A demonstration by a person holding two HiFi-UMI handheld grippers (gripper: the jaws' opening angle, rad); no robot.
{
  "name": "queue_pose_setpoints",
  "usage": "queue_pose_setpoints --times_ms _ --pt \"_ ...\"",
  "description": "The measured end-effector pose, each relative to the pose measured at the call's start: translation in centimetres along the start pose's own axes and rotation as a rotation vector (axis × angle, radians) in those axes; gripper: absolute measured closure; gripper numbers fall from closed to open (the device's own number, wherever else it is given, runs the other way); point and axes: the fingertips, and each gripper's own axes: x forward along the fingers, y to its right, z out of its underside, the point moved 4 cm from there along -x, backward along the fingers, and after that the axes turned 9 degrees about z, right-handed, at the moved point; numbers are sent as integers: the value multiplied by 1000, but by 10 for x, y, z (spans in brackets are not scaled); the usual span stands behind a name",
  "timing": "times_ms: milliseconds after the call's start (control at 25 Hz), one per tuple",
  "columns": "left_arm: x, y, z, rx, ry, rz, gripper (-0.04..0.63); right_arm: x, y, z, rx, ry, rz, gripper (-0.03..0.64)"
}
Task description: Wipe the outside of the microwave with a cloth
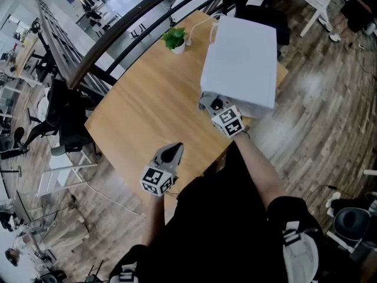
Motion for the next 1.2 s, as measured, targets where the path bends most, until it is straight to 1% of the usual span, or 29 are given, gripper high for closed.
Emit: queue_pose_setpoints --times_ms 200,560,1200 --pt "-1 2 1 3 0 8 595 -1 -1 0 1 -1 5 601" --pt "4 5 -1 13 -3 24 595 -13 10 6 6 -3 30 601" --pt "21 21 -6 38 -10 97 595 -53 41 22 6 -23 112 601"
